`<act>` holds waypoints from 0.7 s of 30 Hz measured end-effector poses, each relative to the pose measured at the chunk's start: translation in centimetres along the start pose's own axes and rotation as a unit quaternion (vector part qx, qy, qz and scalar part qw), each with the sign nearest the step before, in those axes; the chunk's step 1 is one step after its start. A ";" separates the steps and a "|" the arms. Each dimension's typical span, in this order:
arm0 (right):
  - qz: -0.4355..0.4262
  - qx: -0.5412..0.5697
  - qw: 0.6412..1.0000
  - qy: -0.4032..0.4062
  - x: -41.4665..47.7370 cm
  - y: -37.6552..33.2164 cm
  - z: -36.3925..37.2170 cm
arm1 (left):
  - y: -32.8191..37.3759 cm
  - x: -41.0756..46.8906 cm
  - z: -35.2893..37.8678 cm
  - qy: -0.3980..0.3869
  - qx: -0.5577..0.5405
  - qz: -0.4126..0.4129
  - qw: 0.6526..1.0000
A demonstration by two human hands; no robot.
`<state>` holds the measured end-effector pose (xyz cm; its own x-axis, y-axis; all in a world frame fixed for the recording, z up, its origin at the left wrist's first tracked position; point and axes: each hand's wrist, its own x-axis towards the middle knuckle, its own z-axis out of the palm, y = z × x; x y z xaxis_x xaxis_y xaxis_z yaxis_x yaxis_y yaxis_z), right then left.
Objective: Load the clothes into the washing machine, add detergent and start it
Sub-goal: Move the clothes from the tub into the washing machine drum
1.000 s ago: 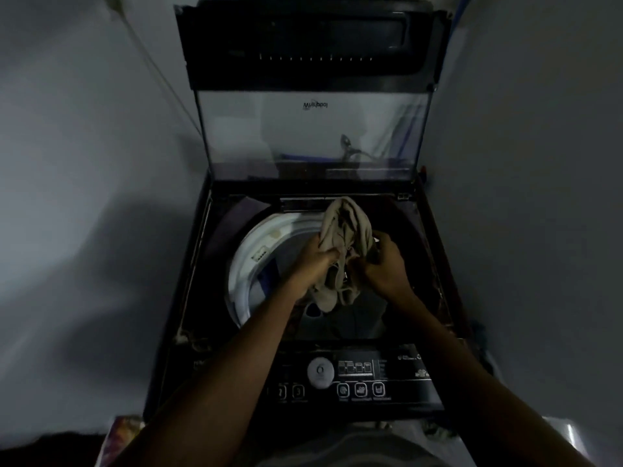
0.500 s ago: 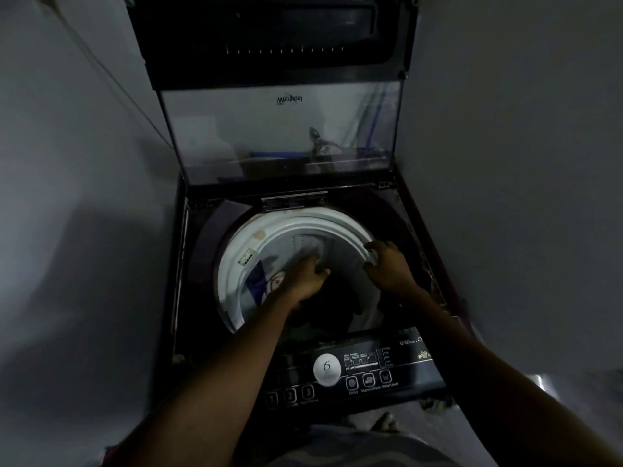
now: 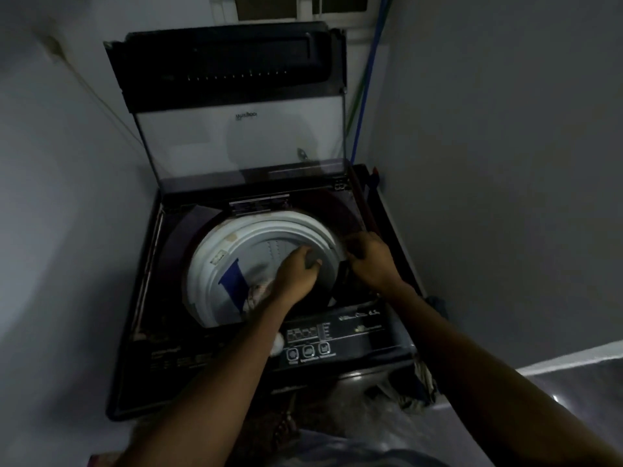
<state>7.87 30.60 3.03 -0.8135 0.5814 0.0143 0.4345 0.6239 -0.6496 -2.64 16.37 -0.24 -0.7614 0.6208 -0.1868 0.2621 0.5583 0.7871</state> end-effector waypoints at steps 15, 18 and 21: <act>-0.023 0.018 0.999 0.021 -9.3 13.3 -11.3 | 12.2 -8.7 14.7 0.063 -0.005 0.101 0.993; -0.013 0.022 0.999 0.029 -10.5 15.0 -12.7 | 13.7 -9.6 16.5 0.040 0.004 0.106 0.994; 0.001 0.031 0.999 0.036 -11.1 16.3 -13.4 | 14.5 -9.5 17.8 0.018 0.014 0.105 0.994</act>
<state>29.13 41.34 2.45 -0.7812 0.6207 0.0663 0.4097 0.5900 -0.6958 18.90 28.36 2.48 -0.7087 0.7055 0.0011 0.4338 0.4345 0.7893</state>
